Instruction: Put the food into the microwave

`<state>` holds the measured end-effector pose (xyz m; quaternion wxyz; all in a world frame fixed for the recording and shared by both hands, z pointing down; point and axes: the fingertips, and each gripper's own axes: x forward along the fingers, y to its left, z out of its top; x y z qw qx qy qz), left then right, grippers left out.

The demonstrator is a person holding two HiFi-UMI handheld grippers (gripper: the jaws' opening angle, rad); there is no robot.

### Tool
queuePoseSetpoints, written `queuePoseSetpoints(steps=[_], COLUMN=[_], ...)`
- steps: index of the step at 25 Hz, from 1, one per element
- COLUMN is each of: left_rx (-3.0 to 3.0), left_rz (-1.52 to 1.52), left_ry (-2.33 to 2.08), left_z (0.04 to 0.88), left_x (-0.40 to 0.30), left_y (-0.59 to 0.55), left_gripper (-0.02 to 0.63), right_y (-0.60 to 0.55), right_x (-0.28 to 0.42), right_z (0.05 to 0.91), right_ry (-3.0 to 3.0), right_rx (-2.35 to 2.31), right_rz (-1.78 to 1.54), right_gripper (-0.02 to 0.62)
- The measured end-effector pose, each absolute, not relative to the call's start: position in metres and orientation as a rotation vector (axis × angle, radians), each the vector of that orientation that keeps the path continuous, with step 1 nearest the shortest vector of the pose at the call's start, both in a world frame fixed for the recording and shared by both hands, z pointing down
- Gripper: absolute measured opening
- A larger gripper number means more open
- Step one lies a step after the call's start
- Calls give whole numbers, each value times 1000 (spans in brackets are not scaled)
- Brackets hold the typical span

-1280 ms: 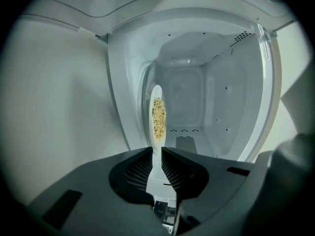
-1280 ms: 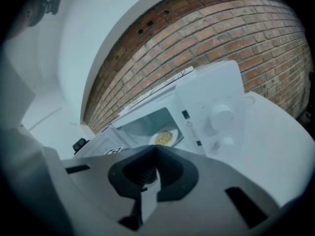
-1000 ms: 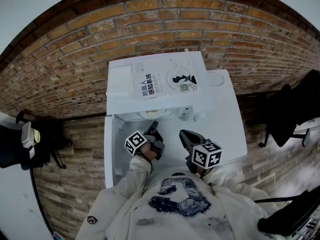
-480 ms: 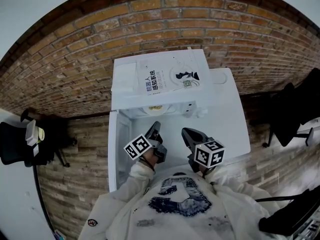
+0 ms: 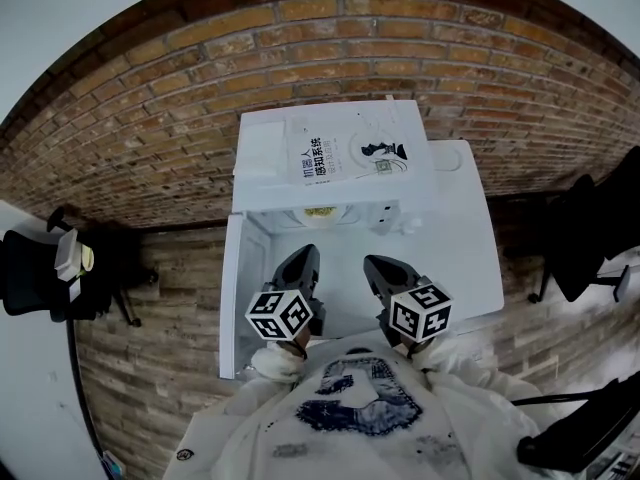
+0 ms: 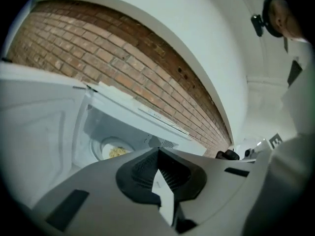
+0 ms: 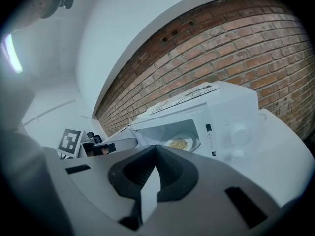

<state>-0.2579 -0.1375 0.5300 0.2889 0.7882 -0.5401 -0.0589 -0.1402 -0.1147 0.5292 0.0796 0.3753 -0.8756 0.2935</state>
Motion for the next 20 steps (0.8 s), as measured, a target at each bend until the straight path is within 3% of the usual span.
queuePoseSetpoints(steps=[20], left_rx=[2280], left_rz=[85], left_ry=[-1664], left_z=[489], left_x=[-260], left_y=[-109], left_gripper=[8], right_y=[-110], right_x=[-153], right_z=[504], right_ry=[-2683], right_rx=[1070], right_rz=[734], right_gripper=[12])
